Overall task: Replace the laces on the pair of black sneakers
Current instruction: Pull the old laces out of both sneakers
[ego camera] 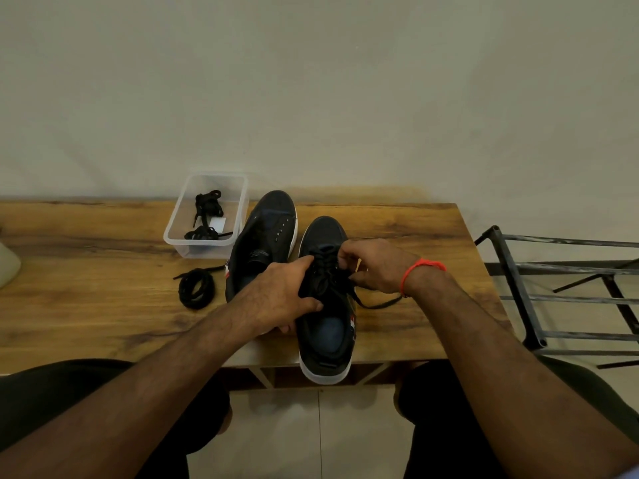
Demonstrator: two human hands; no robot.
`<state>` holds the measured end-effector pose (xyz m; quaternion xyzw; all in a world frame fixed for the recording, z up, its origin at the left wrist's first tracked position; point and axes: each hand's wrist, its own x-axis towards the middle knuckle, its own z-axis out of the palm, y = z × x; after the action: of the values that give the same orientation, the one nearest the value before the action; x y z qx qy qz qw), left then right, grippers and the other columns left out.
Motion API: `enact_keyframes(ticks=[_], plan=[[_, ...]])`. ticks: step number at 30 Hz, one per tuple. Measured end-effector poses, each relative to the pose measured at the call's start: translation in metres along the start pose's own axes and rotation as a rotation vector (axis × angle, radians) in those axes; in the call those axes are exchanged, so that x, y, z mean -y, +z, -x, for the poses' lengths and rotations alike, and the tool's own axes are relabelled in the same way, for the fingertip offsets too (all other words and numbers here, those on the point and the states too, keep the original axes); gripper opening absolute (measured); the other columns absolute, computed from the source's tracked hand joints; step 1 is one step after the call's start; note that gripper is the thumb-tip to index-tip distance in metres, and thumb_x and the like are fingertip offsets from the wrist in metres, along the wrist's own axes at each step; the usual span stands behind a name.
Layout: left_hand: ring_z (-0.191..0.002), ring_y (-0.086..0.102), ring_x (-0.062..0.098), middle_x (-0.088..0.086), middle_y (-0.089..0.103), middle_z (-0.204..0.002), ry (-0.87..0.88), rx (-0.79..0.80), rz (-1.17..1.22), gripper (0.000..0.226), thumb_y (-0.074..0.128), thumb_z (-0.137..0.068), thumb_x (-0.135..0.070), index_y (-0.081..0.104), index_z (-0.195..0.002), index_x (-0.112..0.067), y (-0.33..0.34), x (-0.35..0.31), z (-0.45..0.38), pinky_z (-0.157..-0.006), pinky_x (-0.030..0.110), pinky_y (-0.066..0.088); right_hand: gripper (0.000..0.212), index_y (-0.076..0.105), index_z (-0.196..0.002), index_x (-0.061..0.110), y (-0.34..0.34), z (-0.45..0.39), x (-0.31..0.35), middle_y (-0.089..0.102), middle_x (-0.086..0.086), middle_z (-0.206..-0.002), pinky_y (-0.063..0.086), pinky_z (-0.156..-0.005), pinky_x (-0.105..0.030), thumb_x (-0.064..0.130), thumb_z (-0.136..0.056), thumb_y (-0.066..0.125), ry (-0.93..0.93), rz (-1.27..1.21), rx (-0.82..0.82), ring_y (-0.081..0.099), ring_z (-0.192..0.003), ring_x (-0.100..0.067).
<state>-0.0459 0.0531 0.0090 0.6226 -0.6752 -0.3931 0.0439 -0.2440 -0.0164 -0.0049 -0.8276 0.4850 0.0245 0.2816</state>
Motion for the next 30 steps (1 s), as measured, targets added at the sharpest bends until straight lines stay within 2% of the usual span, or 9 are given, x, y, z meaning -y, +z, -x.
enact_keyframes(ticks=[6, 9, 11, 14, 18, 21, 23, 26, 30], plan=[[-0.059, 0.071, 0.012, -0.013, 0.055, -0.091, 0.018, 0.0, -0.006, 0.078, 0.073, -0.091, -0.025, 0.029, -0.155, -0.025, 0.0, 0.001, 0.0, -0.056, 0.027, 0.061, 0.015, 0.057, -0.095, 0.024, 0.004, -0.005, -0.003, 0.063, -0.001, -0.103, 0.05, -0.08, -0.029, 0.01, -0.095, 0.062, -0.022, 0.026, -0.052, 0.059, -0.093, -0.018], [-0.057, 0.069, 0.008, -0.01, 0.059, -0.1, 0.033, -0.001, -0.024, 0.073, 0.072, -0.093, -0.023, 0.032, -0.153, -0.024, 0.0, 0.002, -0.001, -0.055, 0.023, 0.06, 0.013, 0.058, -0.089, 0.023, 0.002, -0.004, -0.003, 0.063, 0.002, -0.096, 0.055, -0.083, -0.035, 0.013, -0.094, 0.063, -0.012, 0.008, -0.087, 0.06, -0.091, -0.017], [-0.065, 0.07, 0.007, -0.004, 0.063, -0.118, 0.051, -0.005, -0.063, 0.068, 0.07, -0.094, -0.022, 0.034, -0.152, -0.024, -0.001, 0.002, -0.001, -0.057, 0.019, 0.058, 0.01, 0.057, -0.086, 0.022, -0.004, -0.002, -0.002, 0.061, 0.004, -0.089, 0.056, -0.08, -0.042, 0.017, -0.092, 0.064, 0.034, -0.015, -0.218, 0.059, -0.085, -0.017], [-0.096, 0.07, 0.011, 0.0, 0.059, -0.135, 0.055, -0.016, -0.132, 0.069, 0.068, -0.095, -0.022, 0.031, -0.153, -0.023, -0.003, 0.001, -0.001, -0.063, 0.014, 0.051, 0.007, 0.056, -0.085, 0.025, -0.017, 0.0, -0.005, 0.059, 0.007, -0.086, 0.054, -0.072, -0.039, 0.026, -0.09, 0.061, 0.212, -0.029, -0.532, 0.057, -0.081, -0.016], [-0.078, 0.066, 0.006, 0.002, 0.061, -0.129, 0.056, -0.006, -0.119, 0.068, 0.067, -0.095, -0.018, 0.031, -0.153, -0.02, -0.001, 0.001, -0.002, -0.064, 0.017, 0.053, 0.008, 0.059, -0.094, 0.019, -0.042, 0.009, -0.016, 0.058, 0.01, -0.081, 0.051, -0.073, -0.034, 0.027, -0.092, 0.061, 0.417, -0.381, -0.936, 0.057, -0.075, -0.01], [-0.072, 0.065, 0.005, 0.002, 0.063, -0.123, 0.062, -0.016, -0.096, 0.068, 0.068, -0.094, -0.018, 0.033, -0.152, -0.019, -0.001, 0.002, -0.003, -0.068, 0.02, 0.056, 0.008, 0.058, -0.098, 0.019, -0.058, 0.015, -0.031, 0.069, 0.006, -0.079, 0.059, -0.078, -0.043, 0.022, -0.091, 0.059, 0.485, -0.712, -1.082, 0.062, -0.064, -0.01], [-0.066, 0.059, 0.003, 0.0, 0.063, -0.123, 0.067, -0.018, -0.089, 0.07, 0.071, -0.093, -0.021, 0.033, -0.152, -0.02, -0.001, 0.001, -0.002, -0.071, 0.022, 0.057, 0.017, 0.055, -0.109, 0.025, -0.06, 0.018, -0.037, 0.075, 0.005, -0.094, 0.061, -0.076, -0.045, 0.019, -0.094, 0.059, 0.455, -0.768, -0.969, 0.069, -0.071, -0.013], [-0.082, 0.066, 0.008, -0.002, 0.059, -0.136, 0.091, -0.054, -0.078, 0.079, 0.075, -0.089, -0.032, 0.032, -0.155, -0.024, -0.001, 0.0, 0.0, -0.084, 0.031, 0.059, 0.048, 0.044, -0.136, 0.031, -0.055, 0.021, -0.035, 0.062, 0.009, -0.127, 0.049, -0.072, -0.02, 0.012, -0.096, 0.06, 0.411, -0.523, -0.669, 0.064, -0.095, -0.015], [-0.115, 0.058, 0.009, -0.011, 0.055, -0.14, 0.212, -0.261, -0.073, 0.048, 0.061, -0.098, -0.04, 0.051, -0.144, -0.032, 0.001, 0.004, -0.004, -0.101, 0.039, 0.052, 0.031, 0.06, -0.126, 0.024, -0.046, 0.018, -0.014, 0.066, 0.006, -0.118, 0.05, -0.088, -0.026, 0.018, -0.096, 0.066, 0.232, -0.333, -0.398, 0.062, -0.106, -0.014]])
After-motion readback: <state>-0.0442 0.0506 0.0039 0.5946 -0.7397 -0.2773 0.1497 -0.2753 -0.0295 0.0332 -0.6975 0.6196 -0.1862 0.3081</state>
